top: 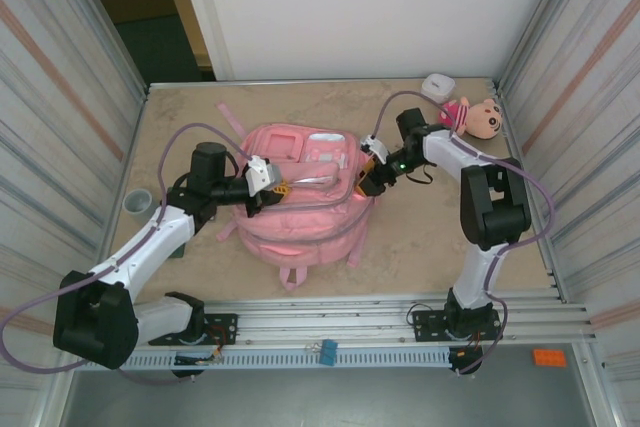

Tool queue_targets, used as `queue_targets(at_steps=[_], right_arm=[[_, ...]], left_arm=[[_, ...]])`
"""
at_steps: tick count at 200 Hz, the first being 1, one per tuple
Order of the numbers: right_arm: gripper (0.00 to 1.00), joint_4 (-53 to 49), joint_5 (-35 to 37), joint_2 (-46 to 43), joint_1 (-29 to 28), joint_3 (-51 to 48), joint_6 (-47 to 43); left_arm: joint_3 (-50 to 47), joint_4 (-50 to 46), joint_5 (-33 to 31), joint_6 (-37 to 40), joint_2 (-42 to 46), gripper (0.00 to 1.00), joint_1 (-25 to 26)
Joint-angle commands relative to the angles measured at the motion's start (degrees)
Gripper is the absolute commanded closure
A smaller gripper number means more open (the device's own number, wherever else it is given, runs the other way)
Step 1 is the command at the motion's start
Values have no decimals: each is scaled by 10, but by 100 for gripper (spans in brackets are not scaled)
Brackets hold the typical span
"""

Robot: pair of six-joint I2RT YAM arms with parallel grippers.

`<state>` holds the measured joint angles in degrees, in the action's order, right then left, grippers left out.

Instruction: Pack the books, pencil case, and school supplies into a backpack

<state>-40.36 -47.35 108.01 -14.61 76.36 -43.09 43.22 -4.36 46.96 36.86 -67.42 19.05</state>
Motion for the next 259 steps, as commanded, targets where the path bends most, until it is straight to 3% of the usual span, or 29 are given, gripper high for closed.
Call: queue_targets(at_steps=[1, 37, 77, 141, 188, 216, 259], right_arm=[[49, -46, -9, 6, -7, 26, -32], [82, -25, -100, -40, 14, 5, -26], [100, -9, -83, -88, 13, -16, 13], [100, -16, -57, -128, -5, -14, 135], [100, -36, -29, -184, -50, -53, 234], [100, 33, -2, -242, -93, -115, 327], [99, 225, 66, -296, -162, -202, 505]], left_arm=[[12, 65, 45, -12, 15, 100, -7], [10, 54, 3, -5, 15, 100, -7], [2, 51, -75, 11, 17, 100, -6], [6, 42, -214, 27, 7, 100, 43], [18, 59, -284, -21, 3, 100, 60], [23, 66, -306, -61, -2, 100, 60], [26, 101, -303, -93, -13, 100, 80]])
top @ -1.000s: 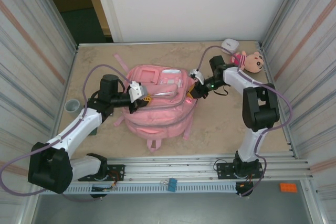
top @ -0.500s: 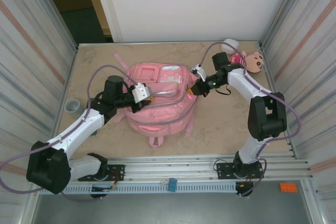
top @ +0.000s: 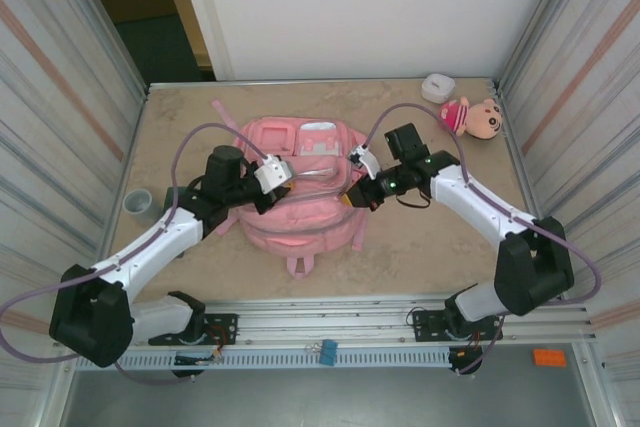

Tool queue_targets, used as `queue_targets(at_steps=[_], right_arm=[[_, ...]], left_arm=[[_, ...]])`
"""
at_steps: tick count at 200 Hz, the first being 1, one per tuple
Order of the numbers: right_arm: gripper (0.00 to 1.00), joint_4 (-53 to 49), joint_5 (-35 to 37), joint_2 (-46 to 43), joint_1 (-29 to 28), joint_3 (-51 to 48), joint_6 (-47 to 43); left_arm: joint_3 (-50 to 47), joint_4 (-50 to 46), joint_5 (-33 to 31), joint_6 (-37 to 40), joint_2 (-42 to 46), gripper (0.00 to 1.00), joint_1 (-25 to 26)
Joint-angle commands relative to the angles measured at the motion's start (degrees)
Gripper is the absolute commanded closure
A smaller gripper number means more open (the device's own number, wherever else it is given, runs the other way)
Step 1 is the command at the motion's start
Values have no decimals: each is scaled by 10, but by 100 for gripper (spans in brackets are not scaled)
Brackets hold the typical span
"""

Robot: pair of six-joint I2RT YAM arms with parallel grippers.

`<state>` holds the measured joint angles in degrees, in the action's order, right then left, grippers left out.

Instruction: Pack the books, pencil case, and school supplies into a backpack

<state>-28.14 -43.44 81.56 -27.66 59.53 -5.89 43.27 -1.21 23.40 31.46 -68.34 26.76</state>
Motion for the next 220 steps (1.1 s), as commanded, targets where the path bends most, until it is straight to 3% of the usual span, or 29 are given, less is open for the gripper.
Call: queue_targets(at_steps=[1, 41, 55, 64, 91, 102, 148, 185, 220], right_arm=[[98, 106, 29, -32, -32, -35, 136], [78, 179, 111, -26, -35, -76, 201], [76, 184, 123, -28, -35, -81, 202], [77, 181, 130, -31, -35, -83, 201], [97, 157, 150, -67, -35, -89, 194], [100, 153, 164, -90, -36, -96, 195], [100, 144, 217, -139, -96, -95, 233], [100, 180, 281, -105, -187, -97, 300], [100, 226, 308, -90, -203, -101, 358]], left_arm=[[25, 70, -67, -39, -5, 100, 4], [25, 93, -34, -39, -4, 100, 27], [27, 92, -32, -40, -6, 100, 30], [27, 90, -33, -40, -4, 100, 32], [32, 85, -60, -51, -5, 100, 37], [35, 81, -83, -58, -9, 100, 42], [49, 99, -176, -116, -39, 100, 62], [69, 143, -174, -164, -70, 100, 85], [101, 146, -178, -170, -101, 100, 122]])
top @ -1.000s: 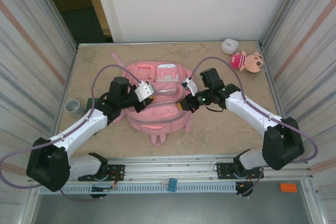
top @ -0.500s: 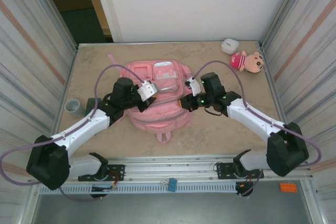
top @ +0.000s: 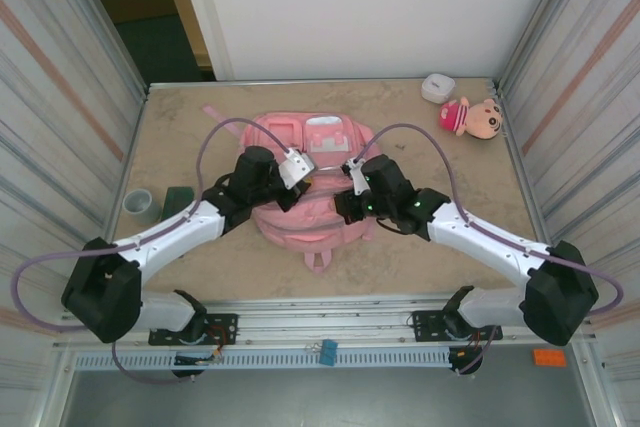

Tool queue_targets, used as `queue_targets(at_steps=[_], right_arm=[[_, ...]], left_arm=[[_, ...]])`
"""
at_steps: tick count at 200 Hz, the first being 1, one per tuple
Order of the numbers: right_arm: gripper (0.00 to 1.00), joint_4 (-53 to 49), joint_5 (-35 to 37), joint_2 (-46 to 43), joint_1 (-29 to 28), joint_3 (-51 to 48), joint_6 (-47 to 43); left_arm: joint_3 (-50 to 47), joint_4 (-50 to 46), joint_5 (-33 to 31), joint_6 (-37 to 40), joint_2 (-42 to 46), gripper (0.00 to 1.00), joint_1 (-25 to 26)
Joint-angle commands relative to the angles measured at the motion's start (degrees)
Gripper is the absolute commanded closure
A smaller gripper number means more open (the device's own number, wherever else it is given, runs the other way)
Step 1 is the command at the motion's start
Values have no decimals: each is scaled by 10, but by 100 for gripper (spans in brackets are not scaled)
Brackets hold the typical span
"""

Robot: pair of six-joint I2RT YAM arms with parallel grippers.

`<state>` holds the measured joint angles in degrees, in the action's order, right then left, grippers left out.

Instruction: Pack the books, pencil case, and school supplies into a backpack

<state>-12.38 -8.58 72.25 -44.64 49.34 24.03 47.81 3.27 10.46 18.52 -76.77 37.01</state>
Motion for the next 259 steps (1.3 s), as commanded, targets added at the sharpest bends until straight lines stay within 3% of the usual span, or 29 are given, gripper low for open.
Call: queue_targets(at_steps=[1, 38, 67, 82, 97, 108, 137, 160, 188, 228, 244, 259], right_arm=[[100, 70, -40, 3, -33, 0, 61], [94, 90, -47, 7, -51, 2, 107], [87, 76, -58, -13, -27, -16, 149], [72, 81, -79, -27, 2, -32, 181], [45, 83, -94, -42, 31, -44, 213], [37, 89, -99, -53, 46, -54, 225], [33, 124, -114, -69, 76, -73, 255], [33, 169, -121, -72, 103, -90, 298], [29, 226, -111, -67, 121, -111, 359], [26, 264, -94, -62, 129, -115, 398], [24, 259, -74, -48, 138, -118, 486], [26, 330, -77, -32, 140, -137, 531]], left_arm=[[56, 102, -49, -41, -17, 100, 21], [60, 123, -51, -56, -33, 100, 31], [48, 128, -16, -24, -28, 100, 31], [35, 133, 23, 6, -19, 100, 30], [16, 152, 72, 39, -11, 100, 23], [4, 170, 112, 50, -6, 100, 9], [-9, 189, 231, 57, 2, 100, -33], [-7, 170, 285, 103, 3, 100, -43], [-11, 195, 352, 92, -2, 100, -62], [-2, 156, 395, 134, 2, 100, -68], [-2, 153, 405, 146, 5, 100, -68], [1, 149, 403, 152, 4, 100, -69]])
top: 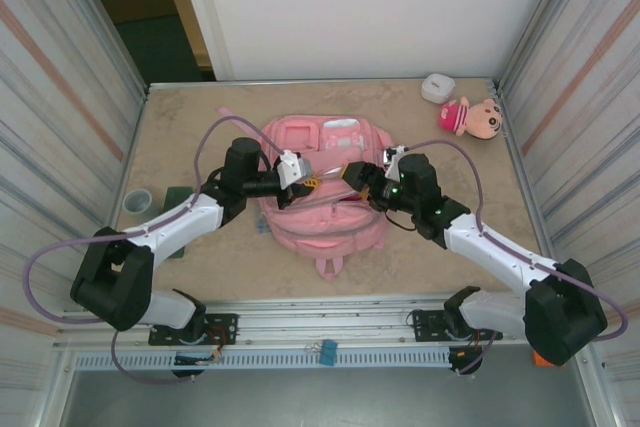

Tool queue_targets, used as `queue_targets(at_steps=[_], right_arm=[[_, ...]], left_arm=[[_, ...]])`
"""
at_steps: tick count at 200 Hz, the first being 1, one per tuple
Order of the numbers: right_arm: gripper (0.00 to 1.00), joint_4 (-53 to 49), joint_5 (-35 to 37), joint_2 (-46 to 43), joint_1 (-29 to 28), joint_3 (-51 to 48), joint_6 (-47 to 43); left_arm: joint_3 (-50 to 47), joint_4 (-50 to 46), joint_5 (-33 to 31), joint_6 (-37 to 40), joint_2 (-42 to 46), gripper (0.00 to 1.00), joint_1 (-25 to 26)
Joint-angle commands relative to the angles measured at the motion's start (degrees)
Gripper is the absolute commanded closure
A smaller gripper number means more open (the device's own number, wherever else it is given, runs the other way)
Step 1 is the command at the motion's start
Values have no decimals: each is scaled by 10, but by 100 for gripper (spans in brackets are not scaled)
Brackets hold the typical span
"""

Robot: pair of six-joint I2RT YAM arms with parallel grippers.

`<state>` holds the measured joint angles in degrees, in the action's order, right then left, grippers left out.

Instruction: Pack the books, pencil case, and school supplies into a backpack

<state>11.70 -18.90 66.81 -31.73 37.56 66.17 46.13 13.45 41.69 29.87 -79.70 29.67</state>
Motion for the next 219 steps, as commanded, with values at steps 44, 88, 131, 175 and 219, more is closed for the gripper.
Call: queue_targets(at_steps=[44, 88, 131, 175, 219], right_arm=[[88, 115, 73, 16, -10, -18, 110], [93, 89, 118, 8, -41, 9, 74], [96, 49, 160, 2, -69, 34, 43], [98, 3, 180, 7, -86, 68, 52], [100, -8, 197, 16, -106, 87, 34]], left_arm=[[32, 1, -59, -5, 48, 86, 20], [53, -167, -218, -223, 148, 52, 62], [20, -288, -312, -533, 245, 51, 75], [-11, -261, -361, -673, 235, 51, 177], [15, -269, -387, -716, 170, 50, 202]])
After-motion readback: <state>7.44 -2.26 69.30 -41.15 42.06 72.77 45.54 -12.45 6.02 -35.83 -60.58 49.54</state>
